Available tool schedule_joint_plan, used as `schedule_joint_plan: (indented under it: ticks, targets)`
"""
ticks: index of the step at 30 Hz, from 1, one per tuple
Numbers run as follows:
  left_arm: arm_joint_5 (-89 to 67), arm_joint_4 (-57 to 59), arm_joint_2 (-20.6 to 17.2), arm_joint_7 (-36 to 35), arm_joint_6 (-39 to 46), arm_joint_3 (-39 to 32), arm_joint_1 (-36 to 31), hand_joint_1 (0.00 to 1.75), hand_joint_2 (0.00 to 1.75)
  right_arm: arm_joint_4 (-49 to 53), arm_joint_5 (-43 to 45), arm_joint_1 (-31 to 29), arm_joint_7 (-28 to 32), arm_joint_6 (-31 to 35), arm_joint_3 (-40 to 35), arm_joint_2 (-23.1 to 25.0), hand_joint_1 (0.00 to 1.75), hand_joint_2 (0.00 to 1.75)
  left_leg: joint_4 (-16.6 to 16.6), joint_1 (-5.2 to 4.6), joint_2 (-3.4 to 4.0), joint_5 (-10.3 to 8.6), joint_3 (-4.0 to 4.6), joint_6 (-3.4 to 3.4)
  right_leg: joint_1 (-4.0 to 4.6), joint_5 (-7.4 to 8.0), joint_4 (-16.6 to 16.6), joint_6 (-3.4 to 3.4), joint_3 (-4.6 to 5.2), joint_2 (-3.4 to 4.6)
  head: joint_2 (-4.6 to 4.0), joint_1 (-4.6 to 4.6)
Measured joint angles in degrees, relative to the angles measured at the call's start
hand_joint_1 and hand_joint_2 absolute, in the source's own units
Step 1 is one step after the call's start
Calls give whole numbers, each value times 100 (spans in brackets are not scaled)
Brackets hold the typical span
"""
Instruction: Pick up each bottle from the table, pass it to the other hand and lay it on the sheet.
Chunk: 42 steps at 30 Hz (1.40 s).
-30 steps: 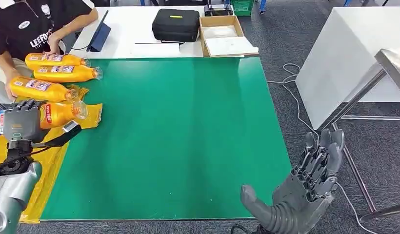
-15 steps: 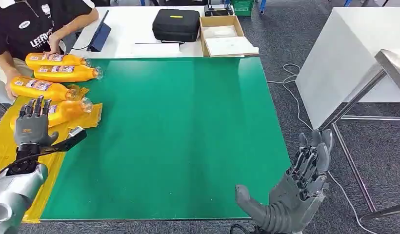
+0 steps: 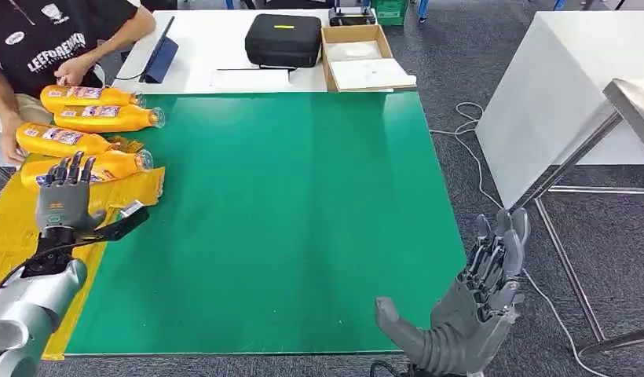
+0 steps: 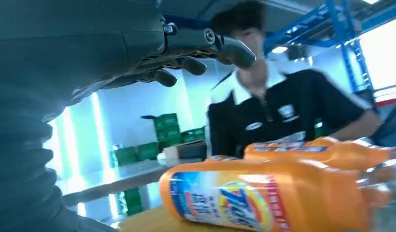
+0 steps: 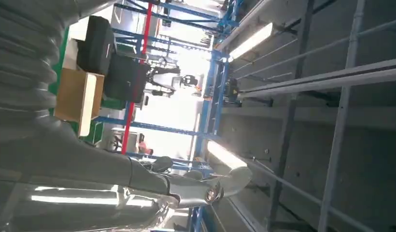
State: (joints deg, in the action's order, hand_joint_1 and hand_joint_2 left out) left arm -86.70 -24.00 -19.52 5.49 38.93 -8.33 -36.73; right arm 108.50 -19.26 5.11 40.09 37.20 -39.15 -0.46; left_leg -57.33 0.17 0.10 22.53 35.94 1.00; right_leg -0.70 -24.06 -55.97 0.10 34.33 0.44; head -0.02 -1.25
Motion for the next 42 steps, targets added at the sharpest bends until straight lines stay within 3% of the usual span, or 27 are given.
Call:
schedule_joint_plan:
  ticks: [2, 6, 10, 12, 15, 18, 23, 29, 30, 31, 32, 42]
  targets:
    - [436, -17, 66, 478, 81, -67, 6, 0, 175, -15, -6, 1, 0, 0, 2, 0, 0, 175, -1, 0, -2, 0, -1, 0, -1, 0, 0, 0, 0, 0, 0, -2]
    - [2506, -440, 413, 2263, -316, -438, 144, 0, 175, -42, 98, 2, 0, 0, 22, 26, 0, 175, -1, -5, -4, 0, 0, 0, -3, 0, 1, 0, -2, -1, 0, -2]
    - [3121, -903, 730, 2620, -609, -636, 291, 0, 175, -63, 146, 4, 0, -6, 33, 35, 0, 175, -1, -5, 9, 1, 1, 1, -5, 1, 1, 1, -5, 4, 0, -4]
    - [3690, -1096, 837, 2881, -1050, -717, 361, 0, 175, -68, 195, 4, 0, -35, 35, 37, 0, 175, -1, -5, 5, 1, 1, 1, -5, 1, 1, 1, -4, 3, 0, 0]
    - [5736, -2057, 1122, 3377, -2733, -710, 901, 0, 175, -112, 262, 33, 0, -177, 101, 63, 0, 175, -1, -6, 6, 1, 0, 1, -8, 0, 1, 2, -4, 3, 0, 2]
    - [7244, -3593, 1498, 3455, -3802, -190, 1807, 0, 175, -173, 289, 51, 0, -297, 254, 138, 0, 175, -1, -10, 12, 8, 1, 4, -11, -3, 2, 6, 3, 6, 0, 0]
    - [7978, -5336, 1862, 3459, -4116, 1098, 2825, 0, 175, -251, 190, 88, 0, -277, 514, 280, 0, 175, -1, -19, 0, 30, 4, 23, -19, -7, 4, 10, 1, 3, 0, -4]
    - [8358, -6385, 2044, 3475, -4087, 2232, 3553, 0, 175, -282, 206, 157, 0, -30, 592, 280, 0, 175, -1, -18, 1, 31, 3, 25, -19, -7, 4, 10, -2, 3, 0, -4]
    - [8364, -6516, 2044, 3475, -4057, 2371, 3656, 0, 0, -282, 216, 176, 0, -7, 592, 267, 0, 175, -1, -18, 0, 32, 3, 26, -19, -7, 4, 10, -2, 3, 0, -4]
    - [8351, -6633, 2044, 3475, -4011, 2454, 3752, 0, 0, -282, 242, 194, 0, 9, 592, 256, 0, 175, -1, -17, 0, 32, 3, 26, -18, -7, 4, 10, -1, 3, 0, -4]
    - [8322, -6732, 2046, 3475, -3974, 2542, 3841, 0, 0, -282, 247, 213, 0, 11, 592, 245, 0, 0, -1, -16, 0, 31, 3, 25, -17, -7, 4, 10, -1, 3, 0, -4]
    - [8281, -7294, 2044, 3472, -3661, 2973, 4365, 0, 0, -236, 74, 373, 0, 24, 621, 229, 0, 0, 0, -16, -1, 32, 0, 25, -5, -9, 4, 11, -1, 3, 0, -4]
